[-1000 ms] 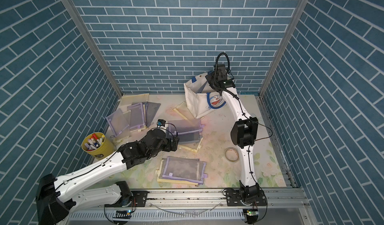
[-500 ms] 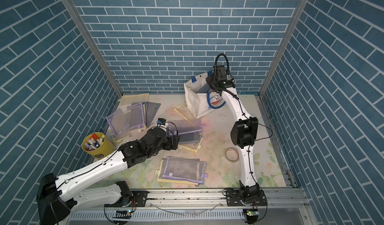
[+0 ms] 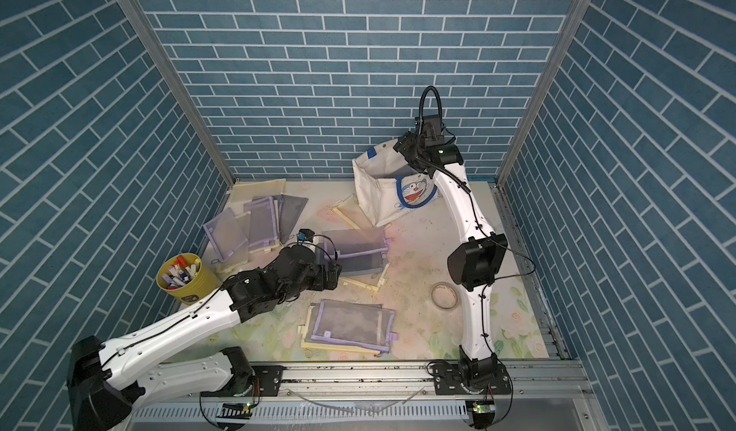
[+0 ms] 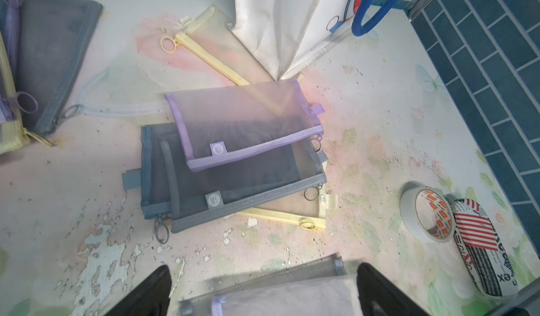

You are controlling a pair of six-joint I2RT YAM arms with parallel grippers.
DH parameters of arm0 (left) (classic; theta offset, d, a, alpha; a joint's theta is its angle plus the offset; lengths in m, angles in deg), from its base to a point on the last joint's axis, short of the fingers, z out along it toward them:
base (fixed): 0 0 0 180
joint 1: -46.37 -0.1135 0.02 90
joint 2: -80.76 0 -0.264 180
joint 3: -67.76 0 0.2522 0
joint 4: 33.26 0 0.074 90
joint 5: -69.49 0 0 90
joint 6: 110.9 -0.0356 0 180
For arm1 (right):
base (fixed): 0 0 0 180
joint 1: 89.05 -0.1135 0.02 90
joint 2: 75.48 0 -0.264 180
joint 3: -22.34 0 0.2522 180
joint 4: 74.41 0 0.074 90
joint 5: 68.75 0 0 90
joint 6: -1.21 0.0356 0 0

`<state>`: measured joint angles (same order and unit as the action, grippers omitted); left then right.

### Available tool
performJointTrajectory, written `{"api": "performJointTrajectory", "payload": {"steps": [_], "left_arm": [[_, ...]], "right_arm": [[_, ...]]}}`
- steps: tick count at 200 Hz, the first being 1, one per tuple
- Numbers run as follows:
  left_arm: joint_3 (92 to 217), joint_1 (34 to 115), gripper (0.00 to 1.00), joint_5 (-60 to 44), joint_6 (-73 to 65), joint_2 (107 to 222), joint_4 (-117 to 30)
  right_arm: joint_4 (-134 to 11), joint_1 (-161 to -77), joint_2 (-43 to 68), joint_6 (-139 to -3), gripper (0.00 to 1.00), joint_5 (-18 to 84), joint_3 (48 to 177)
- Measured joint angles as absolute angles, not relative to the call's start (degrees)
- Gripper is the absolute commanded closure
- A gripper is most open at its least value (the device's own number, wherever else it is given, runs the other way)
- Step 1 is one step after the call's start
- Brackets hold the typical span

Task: Put the pencil pouch into the canvas bag
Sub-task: Place the pencil pouch in the canvas bag, then pick up the pencil pouch.

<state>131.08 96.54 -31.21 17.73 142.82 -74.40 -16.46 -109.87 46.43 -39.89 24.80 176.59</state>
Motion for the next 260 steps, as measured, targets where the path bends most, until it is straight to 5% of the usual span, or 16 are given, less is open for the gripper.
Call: {"api": "performJointTrajectory", "payload": {"steps": [33,80,129,197,260], "left_arm": [[128.52,97.33,0.03,-23.54,20.86,142.89,-76.96],[123.52,106.6,0.07,-15.04,24.92,142.89,-79.91],[114.99,114.42,0.1,-9.25,33.38,143.24,-74.22],[109.83,109.9,0.1,-3.17,39.26,147.37,-65.44],[111.08,95.54,0.14,-0.57,33.64,150.76,-61.83]], "right_arm": [[-10.08,-114.59,37.62,-50.38,0.26,27.29,171.54],[-12.49,-122.57,18.3,-55.25,0.26,37.81,134.06],[-17.47,-122.15,15.15,-55.65,0.27,46.7,108.79],[-26.67,-123.53,15.15,-54.53,0.27,51.45,97.99],[-34.23,-123.55,19.44,-54.09,0.28,56.3,93.43]]}}
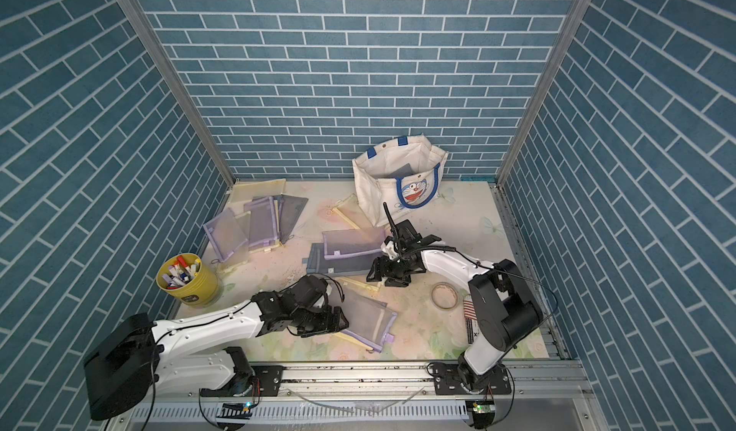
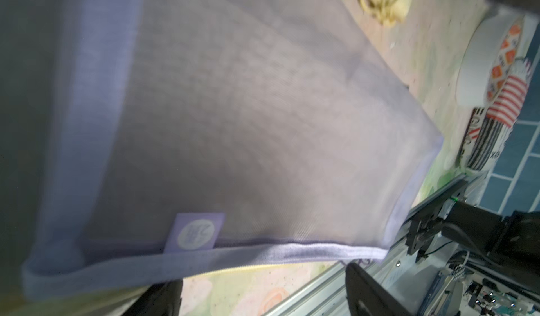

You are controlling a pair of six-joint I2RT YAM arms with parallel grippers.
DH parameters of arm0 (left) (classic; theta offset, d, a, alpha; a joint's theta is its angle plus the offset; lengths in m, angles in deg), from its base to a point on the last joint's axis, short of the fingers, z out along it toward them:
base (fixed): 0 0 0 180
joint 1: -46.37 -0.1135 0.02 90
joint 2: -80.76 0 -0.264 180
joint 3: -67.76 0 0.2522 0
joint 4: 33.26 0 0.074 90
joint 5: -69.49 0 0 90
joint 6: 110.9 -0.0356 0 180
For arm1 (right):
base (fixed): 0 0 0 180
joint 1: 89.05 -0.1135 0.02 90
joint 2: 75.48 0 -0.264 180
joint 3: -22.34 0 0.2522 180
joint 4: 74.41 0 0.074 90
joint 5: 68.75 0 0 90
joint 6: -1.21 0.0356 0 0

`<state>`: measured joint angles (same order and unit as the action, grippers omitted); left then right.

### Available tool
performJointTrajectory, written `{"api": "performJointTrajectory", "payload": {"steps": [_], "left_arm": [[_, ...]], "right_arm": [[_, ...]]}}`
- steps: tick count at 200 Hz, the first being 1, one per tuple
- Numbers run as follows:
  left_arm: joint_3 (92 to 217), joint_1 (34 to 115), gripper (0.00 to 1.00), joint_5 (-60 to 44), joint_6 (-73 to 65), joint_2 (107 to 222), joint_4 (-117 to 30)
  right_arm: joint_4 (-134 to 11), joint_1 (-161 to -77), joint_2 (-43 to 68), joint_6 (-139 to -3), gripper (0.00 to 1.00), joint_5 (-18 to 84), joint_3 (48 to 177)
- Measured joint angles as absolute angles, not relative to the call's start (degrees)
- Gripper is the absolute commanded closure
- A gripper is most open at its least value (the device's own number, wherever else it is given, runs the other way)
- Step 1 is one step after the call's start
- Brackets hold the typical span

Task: Put the pencil pouch into the canvas bag
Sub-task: Pick up the pencil pouch.

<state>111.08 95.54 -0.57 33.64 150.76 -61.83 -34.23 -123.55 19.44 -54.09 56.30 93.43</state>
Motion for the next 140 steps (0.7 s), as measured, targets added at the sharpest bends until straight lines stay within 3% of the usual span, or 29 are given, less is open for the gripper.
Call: {"api": "performJointTrajectory", "payload": {"steps": [42,94,140], "left_arm": [[116.24,91.8,0.17,1.38,31.35,159.67,-56.39],[117.79,91.69,0.29,1.66,32.77,163.15,-48.48],[116.48,91.65,0.4,1.2,34.84,162.73,-42.86]], "right_arm": [[-37.64,-123.55,23.13,-53.39,0.36,59.12,93.25],[-40.72,-123.55,23.98,-51.8,0.72,62.0,92.11],[-41.53,-123.55,23.9,-51.3,0.74,63.07,91.37]]}}
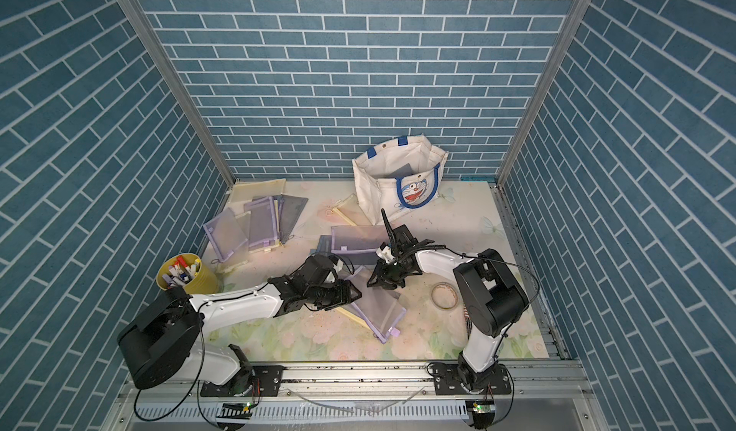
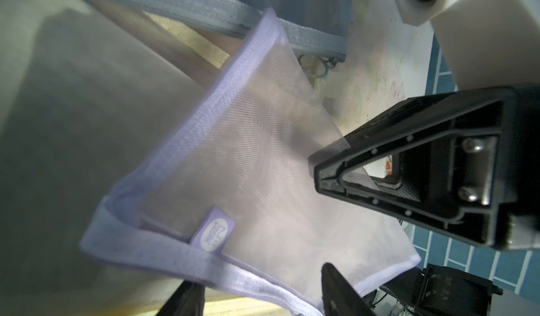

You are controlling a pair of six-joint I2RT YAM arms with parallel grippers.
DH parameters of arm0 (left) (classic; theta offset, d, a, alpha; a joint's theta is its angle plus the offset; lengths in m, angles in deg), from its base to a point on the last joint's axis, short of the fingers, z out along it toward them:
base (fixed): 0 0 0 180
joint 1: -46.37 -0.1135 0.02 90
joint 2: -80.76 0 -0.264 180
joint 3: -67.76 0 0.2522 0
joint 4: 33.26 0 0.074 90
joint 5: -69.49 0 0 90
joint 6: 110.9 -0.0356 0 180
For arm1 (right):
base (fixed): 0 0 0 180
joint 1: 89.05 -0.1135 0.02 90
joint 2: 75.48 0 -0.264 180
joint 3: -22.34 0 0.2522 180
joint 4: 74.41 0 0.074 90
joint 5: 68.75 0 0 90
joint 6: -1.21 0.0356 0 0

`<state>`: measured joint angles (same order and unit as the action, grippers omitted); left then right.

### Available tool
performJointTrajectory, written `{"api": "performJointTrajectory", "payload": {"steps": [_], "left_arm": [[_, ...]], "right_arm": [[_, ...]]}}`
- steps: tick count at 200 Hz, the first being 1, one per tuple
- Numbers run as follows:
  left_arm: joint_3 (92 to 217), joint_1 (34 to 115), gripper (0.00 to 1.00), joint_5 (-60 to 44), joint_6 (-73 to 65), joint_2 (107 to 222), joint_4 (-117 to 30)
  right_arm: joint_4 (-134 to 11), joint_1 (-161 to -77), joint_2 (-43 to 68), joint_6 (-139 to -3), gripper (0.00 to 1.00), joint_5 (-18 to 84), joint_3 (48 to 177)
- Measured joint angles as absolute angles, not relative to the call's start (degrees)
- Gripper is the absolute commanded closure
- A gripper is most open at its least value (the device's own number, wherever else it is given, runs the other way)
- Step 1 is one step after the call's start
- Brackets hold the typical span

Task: Put the pencil pouch into the canvas bag
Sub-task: Pick up the pencil pouch.

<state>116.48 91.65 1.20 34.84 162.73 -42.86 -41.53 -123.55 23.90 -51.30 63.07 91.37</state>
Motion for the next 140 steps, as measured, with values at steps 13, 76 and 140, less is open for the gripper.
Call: {"api": "performJointTrajectory", "payload": {"steps": [13,76,140], "left_arm": [[115.91,91.65,0.43,0.98,35.37,162.6,-41.42],[115.01,91.6,0.48,-1.09,36.72,160.07,-38.93],[117.75,91.54,0.31,-7.67,30.91,149.77,-49.02]], "right_arm": [[-41.95,-123.55,23.44,-51.27,0.75,63.38,91.09],[-39.68,-123.57,17.36,-51.6,1.0,63.23,90.67],[-34.06,-123.55,7.68,-52.78,1.0,60.25,93.4]]}}
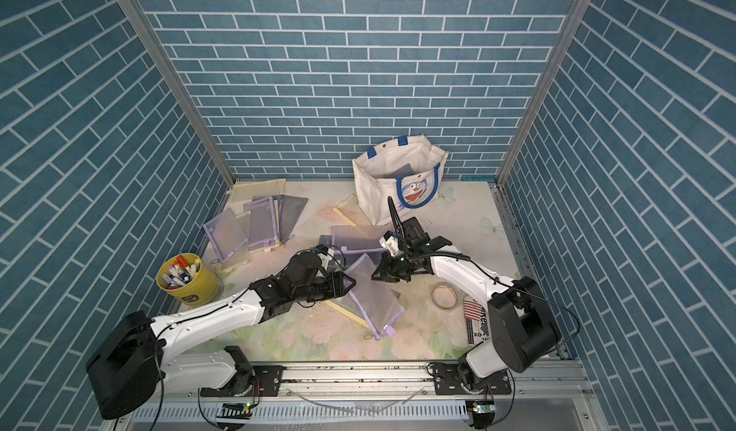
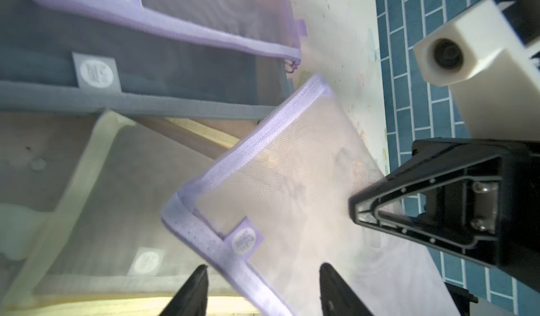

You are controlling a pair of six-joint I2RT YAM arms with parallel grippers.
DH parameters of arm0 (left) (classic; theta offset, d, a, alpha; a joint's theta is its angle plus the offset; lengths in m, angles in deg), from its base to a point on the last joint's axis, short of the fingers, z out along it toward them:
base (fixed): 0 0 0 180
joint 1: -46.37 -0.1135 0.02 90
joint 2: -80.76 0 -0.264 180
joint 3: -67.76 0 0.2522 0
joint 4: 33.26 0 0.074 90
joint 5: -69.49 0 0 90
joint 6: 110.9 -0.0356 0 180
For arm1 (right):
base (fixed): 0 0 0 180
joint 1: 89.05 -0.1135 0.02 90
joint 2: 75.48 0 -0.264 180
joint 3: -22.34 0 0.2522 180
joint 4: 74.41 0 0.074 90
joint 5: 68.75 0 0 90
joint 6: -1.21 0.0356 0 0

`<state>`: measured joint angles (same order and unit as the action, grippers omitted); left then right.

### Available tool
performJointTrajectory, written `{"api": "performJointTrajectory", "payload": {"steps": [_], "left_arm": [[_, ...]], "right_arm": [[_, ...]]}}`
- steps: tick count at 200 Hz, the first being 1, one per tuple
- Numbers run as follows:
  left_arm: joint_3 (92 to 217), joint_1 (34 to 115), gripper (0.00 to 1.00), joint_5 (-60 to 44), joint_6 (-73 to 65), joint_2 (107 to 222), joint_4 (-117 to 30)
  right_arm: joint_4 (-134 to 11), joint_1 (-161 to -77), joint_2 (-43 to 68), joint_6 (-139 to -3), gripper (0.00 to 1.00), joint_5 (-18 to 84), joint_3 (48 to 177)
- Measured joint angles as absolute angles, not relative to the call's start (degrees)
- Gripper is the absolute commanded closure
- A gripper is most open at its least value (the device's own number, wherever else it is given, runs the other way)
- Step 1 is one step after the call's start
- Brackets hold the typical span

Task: Put the pencil pouch into the canvas bag
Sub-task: Pick up the pencil pouch.

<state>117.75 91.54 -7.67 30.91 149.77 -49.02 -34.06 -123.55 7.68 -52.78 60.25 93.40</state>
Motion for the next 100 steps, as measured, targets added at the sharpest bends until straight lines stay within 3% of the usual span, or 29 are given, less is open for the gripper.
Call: {"api": "performJointTrajectory", "payload": {"steps": [53,100], "left_arm": [[119.21,91.49,0.2,-14.08,25.71,142.01,-57.74],[119.71,91.49,0.12,-16.9,23.15,140.53,-62.29]], "right_arm": [[-33.6,-123.55,5.03,-52.43,1.0,56.19,108.0],[-30.47,-121.21,15.48,-50.36,1.0,49.78,137.71]]}}
